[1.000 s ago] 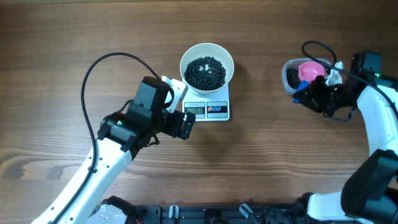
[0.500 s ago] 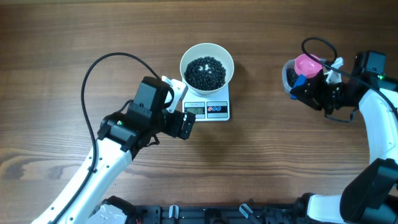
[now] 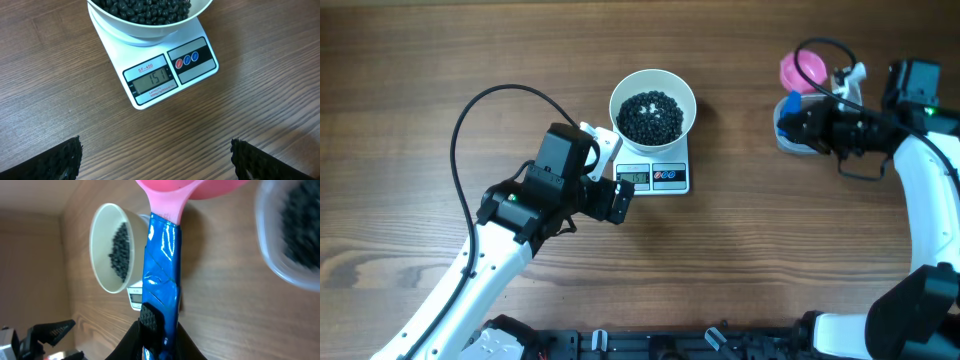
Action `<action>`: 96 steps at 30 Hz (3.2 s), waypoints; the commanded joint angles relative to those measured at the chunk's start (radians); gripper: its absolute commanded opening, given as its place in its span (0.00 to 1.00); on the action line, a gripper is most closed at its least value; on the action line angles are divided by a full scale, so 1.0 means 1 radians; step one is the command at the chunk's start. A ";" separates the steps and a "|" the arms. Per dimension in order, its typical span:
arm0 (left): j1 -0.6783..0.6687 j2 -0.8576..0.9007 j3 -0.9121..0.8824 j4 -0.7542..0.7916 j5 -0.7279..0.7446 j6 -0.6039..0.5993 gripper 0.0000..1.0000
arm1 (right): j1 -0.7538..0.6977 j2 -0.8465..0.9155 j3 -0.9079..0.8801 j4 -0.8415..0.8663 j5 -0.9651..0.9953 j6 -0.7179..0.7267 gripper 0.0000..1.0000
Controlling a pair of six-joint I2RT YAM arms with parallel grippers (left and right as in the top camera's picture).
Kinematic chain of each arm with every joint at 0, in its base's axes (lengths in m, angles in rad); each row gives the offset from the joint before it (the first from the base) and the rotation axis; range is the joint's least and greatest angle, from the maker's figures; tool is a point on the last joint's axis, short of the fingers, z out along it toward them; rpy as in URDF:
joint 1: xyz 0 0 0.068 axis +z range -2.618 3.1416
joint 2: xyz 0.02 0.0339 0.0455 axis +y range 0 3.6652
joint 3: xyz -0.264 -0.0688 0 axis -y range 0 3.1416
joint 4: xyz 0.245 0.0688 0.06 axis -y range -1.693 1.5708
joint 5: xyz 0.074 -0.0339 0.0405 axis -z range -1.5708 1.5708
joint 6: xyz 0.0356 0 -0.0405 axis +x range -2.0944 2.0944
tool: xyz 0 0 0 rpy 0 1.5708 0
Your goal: Scoop item into bowl and weigh 150g on scale
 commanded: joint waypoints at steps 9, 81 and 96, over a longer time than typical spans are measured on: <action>-0.005 0.004 0.018 0.003 -0.006 -0.003 1.00 | 0.040 -0.027 0.055 0.007 0.004 -0.025 0.04; -0.005 0.004 0.018 0.003 -0.006 -0.003 1.00 | 0.080 0.141 0.334 -0.301 0.386 -0.261 0.04; -0.005 0.004 0.018 0.003 -0.006 -0.003 1.00 | 0.317 0.141 0.379 -0.126 0.439 -0.790 0.04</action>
